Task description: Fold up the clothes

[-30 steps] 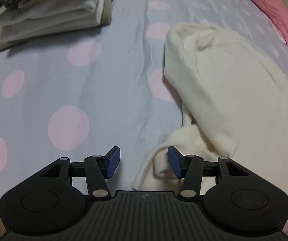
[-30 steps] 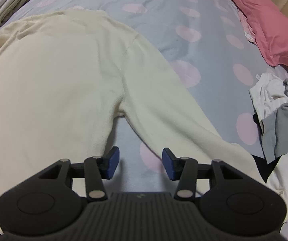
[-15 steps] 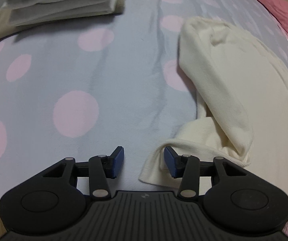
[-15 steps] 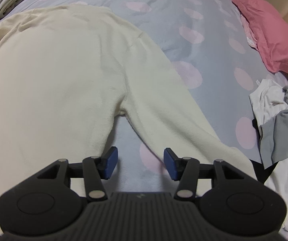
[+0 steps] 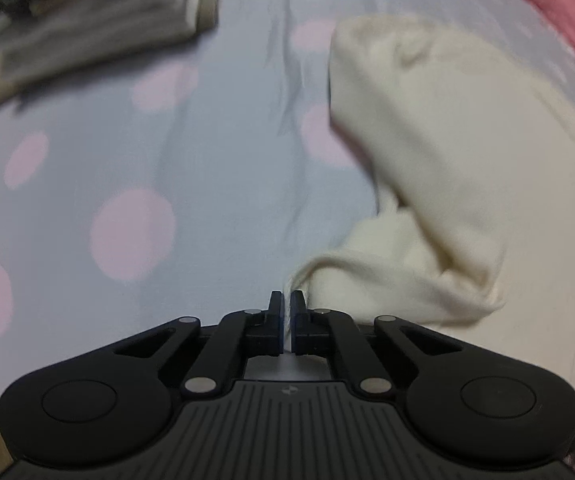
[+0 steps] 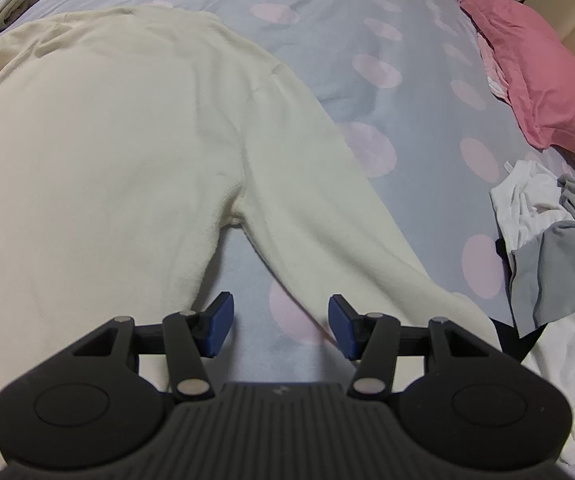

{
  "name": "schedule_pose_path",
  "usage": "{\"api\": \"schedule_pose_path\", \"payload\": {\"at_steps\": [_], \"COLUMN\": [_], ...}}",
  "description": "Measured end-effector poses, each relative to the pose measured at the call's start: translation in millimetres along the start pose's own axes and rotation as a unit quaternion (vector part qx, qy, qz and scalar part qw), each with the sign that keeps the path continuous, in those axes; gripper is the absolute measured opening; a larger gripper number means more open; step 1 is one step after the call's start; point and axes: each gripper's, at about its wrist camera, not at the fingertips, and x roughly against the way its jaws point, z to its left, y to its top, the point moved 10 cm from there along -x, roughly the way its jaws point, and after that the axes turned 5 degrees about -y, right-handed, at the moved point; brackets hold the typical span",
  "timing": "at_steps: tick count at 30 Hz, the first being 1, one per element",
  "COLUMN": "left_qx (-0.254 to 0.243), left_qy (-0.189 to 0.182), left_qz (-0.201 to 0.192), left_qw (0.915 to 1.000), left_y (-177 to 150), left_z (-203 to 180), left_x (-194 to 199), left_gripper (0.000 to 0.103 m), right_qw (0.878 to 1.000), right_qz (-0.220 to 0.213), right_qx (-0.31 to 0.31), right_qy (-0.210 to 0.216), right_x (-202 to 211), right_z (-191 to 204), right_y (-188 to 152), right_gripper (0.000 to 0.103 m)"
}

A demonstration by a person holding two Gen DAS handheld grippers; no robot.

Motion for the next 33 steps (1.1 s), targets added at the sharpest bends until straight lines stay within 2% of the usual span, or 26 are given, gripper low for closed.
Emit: {"api": "schedule_pose_path", "payload": {"at_steps": [4,6,7,10,12,17,19,21,23,25,27,29,33], "left_qx": [-0.008,-0.034,-0.05,-0.107,-0.145,-0.233,-0.245,-0.23,-0.213,-0.189,-0.161,-0.133,-0.077], "left_qy": [0.008,0.002,0.004,0.03,0.048,0.076,0.068,0.034,-0.004,-0.027,-0.042,-0.046,-0.027], "left_qz": [-0.078,-0.093,-0.088,-0.05,-0.023,0.067,0.102,0.131,0.141,0.127,0.104,0.089,0.081], "left_qw": [0.9969,0.995,0.9948,0.9926,0.9881,0.9672,0.9617,0.9636,0.9668,0.9732,0.9805,0.986,0.9933], "left_y": [27,33,32,16,4,-41,-56,-67,-72,-67,-58,-49,-39], "left_z": [2,-6,-11,-24,-32,-33,-26,-21,-20,-18,-14,-7,14], "left_x": [57,81,86,85,82,37,21,12,10,16,27,35,24], "left_gripper": [0.001,0.001,0.001,0.001,0.001,0.001,0.001,0.002,0.007,0.016,0.017,0.017,0.017], "right_qw": [1.0,1.0,1.0,1.0,1.0,1.0,1.0,1.0,1.0,1.0,1.0,1.0,1.0], "right_qz": [0.002,0.004,0.005,0.003,0.001,0.0,0.0,0.0,0.001,0.001,0.001,0.001,0.003], "right_qx": [0.0,0.001,0.002,0.008,0.012,0.017,0.016,0.013,0.01,0.009,0.01,0.01,0.012], "right_qy": [-0.003,-0.004,-0.004,-0.003,-0.003,-0.001,0.0,0.0,0.0,0.0,0.0,0.0,0.001], "right_x": [-1,-1,-2,-1,-1,1,1,2,2,2,2,1,1], "right_z": [-1,-2,-2,2,4,8,9,8,8,8,8,8,7], "right_y": [-2,-4,-4,-1,0,1,1,1,1,1,0,0,0], "right_gripper": [0.056,0.056,0.056,0.056,0.056,0.057,0.057,0.057,0.059,0.059,0.059,0.059,0.06]}}
